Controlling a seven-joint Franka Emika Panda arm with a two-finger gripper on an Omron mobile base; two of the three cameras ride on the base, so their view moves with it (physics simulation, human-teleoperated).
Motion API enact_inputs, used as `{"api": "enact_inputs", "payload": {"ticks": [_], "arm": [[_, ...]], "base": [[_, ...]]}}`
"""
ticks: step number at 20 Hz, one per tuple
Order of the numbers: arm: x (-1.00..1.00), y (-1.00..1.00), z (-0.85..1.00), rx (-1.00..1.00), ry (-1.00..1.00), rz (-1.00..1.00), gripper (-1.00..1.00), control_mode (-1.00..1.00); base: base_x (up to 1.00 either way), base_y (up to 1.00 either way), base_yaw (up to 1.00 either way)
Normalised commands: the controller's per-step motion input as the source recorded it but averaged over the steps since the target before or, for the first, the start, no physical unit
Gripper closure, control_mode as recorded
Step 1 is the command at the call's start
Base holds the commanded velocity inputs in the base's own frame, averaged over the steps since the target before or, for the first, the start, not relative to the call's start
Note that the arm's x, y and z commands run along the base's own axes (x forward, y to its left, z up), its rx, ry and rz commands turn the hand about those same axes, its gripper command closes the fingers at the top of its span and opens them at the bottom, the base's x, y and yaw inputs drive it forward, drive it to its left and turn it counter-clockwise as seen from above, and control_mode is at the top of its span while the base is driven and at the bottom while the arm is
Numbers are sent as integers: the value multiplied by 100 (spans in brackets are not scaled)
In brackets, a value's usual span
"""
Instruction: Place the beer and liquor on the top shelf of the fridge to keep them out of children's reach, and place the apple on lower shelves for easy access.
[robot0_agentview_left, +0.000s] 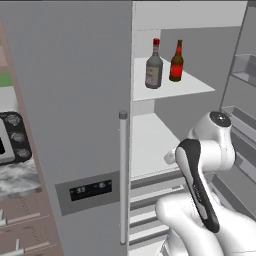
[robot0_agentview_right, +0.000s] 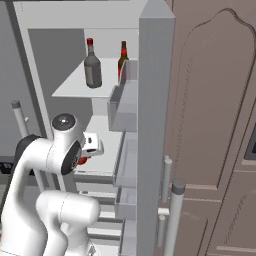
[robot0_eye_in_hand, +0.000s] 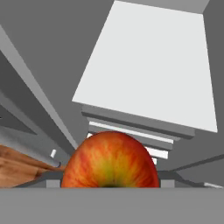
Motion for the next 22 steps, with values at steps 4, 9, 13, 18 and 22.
{"api": "enact_inputs", "payload": {"ticks": [4,9,13,18,22], "arm": [[26,-10,-21,0,0,0,100,-100],[26,-9,-13,0,0,0,100,-100],[29,-3,-11,0,0,0,100,-100],[34,0,-13,0,1,0,100,-100],[40,0,-13,0,1,0,100,-100]], "base": [[0,0,0],[0,0,0],[0,0,0],[0,0,0],[0,0,0]]}}
